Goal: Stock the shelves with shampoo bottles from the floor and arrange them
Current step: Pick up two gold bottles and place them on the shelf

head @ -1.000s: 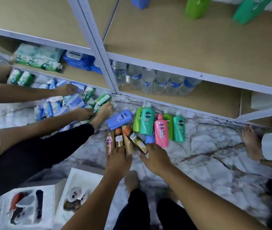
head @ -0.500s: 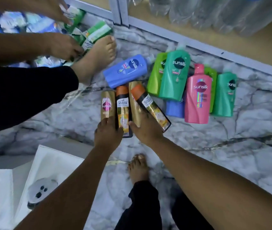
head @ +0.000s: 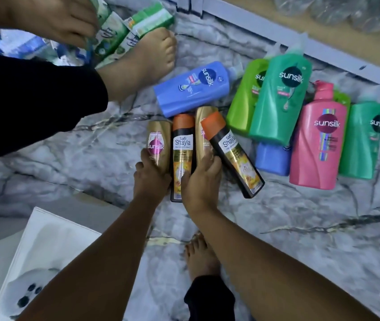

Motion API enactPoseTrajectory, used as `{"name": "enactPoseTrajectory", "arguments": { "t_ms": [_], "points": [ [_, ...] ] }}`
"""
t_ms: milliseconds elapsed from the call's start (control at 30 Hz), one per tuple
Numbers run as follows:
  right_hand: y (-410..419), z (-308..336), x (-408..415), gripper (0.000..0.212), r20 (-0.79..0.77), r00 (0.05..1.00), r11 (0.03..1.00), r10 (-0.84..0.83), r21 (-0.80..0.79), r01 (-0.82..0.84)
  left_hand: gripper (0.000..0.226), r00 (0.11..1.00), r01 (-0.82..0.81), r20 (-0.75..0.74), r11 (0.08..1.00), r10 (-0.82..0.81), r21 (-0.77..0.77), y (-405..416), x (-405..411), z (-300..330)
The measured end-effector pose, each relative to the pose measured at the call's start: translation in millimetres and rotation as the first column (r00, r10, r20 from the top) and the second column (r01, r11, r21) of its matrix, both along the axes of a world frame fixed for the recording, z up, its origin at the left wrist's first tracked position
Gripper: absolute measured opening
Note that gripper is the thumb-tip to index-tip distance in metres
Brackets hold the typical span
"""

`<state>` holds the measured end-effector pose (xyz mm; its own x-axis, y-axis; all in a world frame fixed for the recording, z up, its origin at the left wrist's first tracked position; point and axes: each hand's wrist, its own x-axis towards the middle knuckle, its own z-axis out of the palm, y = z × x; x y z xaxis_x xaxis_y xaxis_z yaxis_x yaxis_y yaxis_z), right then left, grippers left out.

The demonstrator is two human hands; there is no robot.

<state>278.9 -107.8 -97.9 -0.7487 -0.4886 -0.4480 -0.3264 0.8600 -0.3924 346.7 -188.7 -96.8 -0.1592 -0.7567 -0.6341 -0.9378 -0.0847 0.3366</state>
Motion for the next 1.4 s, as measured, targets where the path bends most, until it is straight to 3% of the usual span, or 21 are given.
{"name": "enactPoseTrajectory", "arguments": {
  "t_ms": [233,367,500,600,733,900,1300,1400],
  "points": [
    [-12.0,-15.8,-13.4,0.067,-0.001,0.982,0.976,-0.187,0.111,0.186,0.077,0.999,-0.03,-0.018,0.999,0.031,0.034,-5.8,1.0,-12.1],
    [-9.0,-12.5,-19.7,0.074,0.024,0.988,0.983,-0.156,0.103,0.153,0.071,0.996,-0.067,-0.051,0.997,0.069,0.04,-7.4,5.9,-12.7],
    [-9.5,-10.7,-24.1,0.087,0.181,0.952,0.965,-0.246,0.138,0.223,0.065,0.988,-0.11,-0.1,0.993,0.114,0.05,-11.0,15.0,-12.1],
    [-6.0,-9.8,-27.4,0.08,0.286,0.919,0.958,-0.271,0.175,0.228,0.059,0.968,-0.189,-0.154,0.979,0.199,0.076,-12.2,18.8,-3.9],
    [5.6,9.4,-31.3,0.074,0.438,0.866,0.97,-0.242,0.084,0.229,0.062,0.959,-0.176,-0.206,0.979,0.195,0.107,-9.9,11.7,20.7],
    [19.2,60.6,-46.8,0.06,0.547,0.825,0.984,-0.141,-0.014,0.178,0.064,0.947,-0.175,-0.25,0.976,0.203,0.131,-2.3,-7.3,69.3],
    [63.4,254.4,-118.0,0.05,0.41,0.905,0.989,-0.108,-0.046,0.139,0.064,0.912,-0.17,-0.345,0.97,0.222,0.174,34.3,-63.4,262.7],
    [81.7,306.1,-134.2,0.052,0.398,0.911,0.985,-0.112,-0.075,0.154,0.081,0.897,-0.145,-0.391,0.972,0.207,0.182,50.7,-82.6,312.0]
  ]
}}
